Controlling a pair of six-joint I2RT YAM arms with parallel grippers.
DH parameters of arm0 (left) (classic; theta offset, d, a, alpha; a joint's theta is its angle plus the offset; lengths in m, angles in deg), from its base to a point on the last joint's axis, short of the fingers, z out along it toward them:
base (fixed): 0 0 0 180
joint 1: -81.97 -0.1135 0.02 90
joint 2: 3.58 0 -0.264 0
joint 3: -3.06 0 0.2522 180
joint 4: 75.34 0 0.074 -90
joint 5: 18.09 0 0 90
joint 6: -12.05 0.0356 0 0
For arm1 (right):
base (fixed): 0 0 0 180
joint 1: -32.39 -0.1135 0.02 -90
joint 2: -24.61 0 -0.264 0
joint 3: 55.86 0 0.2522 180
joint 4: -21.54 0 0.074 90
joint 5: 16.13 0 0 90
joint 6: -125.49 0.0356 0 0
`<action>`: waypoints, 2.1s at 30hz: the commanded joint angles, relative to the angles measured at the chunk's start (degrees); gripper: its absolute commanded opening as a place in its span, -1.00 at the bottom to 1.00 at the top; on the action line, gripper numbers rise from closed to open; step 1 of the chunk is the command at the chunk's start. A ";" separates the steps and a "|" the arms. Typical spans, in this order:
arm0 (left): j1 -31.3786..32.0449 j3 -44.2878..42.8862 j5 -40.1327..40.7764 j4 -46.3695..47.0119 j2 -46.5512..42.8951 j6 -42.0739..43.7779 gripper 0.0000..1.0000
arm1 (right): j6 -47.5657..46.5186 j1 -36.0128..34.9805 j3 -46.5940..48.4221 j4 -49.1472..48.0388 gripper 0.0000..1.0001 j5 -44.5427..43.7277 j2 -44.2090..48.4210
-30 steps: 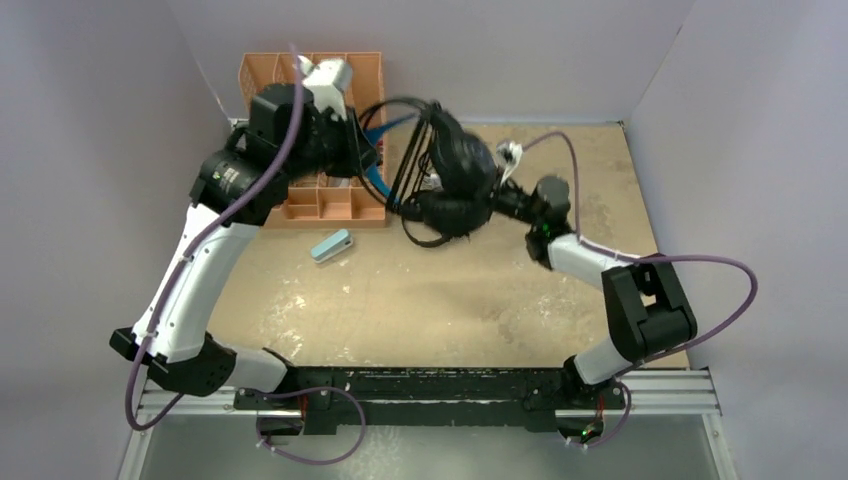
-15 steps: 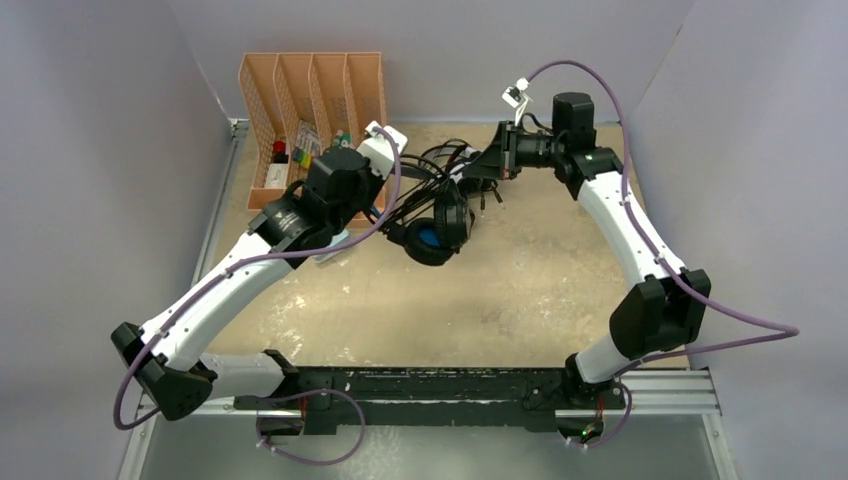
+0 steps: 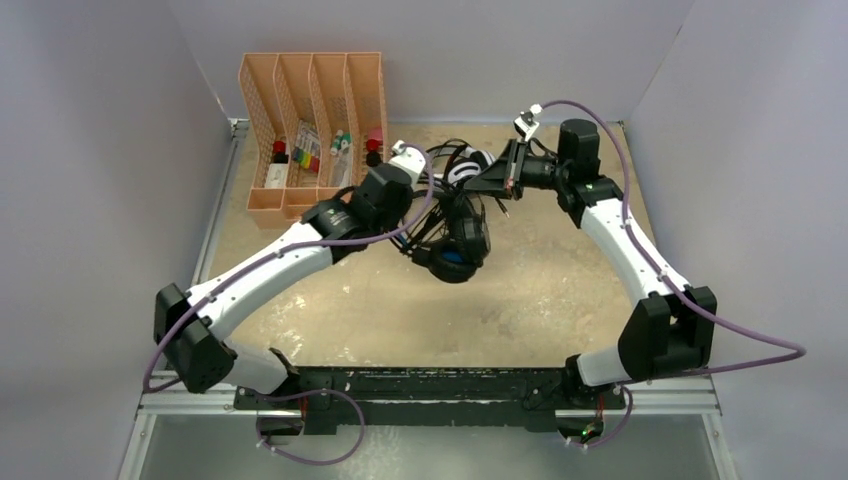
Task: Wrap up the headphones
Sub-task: Wrap the headphones cable around the headphones, then place the headphones at the center of the board.
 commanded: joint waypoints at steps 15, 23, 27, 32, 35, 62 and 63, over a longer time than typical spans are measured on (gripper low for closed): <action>2.29 9.77 -7.10 -1.31 13.09 -31.60 -1.00 | 18.68 -6.60 -17.37 -13.89 -1.00 -26.78 8.47; 2.45 11.69 -13.26 3.57 15.07 -44.09 -1.00 | 9.50 -13.23 -19.68 -14.10 -1.00 -44.21 1.67; 2.48 14.94 -15.48 9.80 15.24 -50.04 -1.00 | 3.42 -16.90 -21.40 -14.26 -1.00 -55.89 1.29; 2.52 17.14 -18.05 16.35 15.94 -55.34 -1.00 | -1.19 -20.06 -25.68 -17.01 -1.00 -65.86 0.54; 2.50 17.83 -18.98 19.28 16.23 -57.84 -1.00 | -1.79 -23.21 -26.60 -17.49 -1.00 -71.64 -0.07; 2.74 26.85 -20.15 24.73 10.21 -64.16 -0.56 | -4.15 -34.72 -24.49 -0.05 -0.33 -82.36 -1.50; 2.74 27.16 -20.12 24.75 10.02 -64.25 -0.52 | -4.26 -34.72 -24.04 1.03 -0.30 -82.19 -1.39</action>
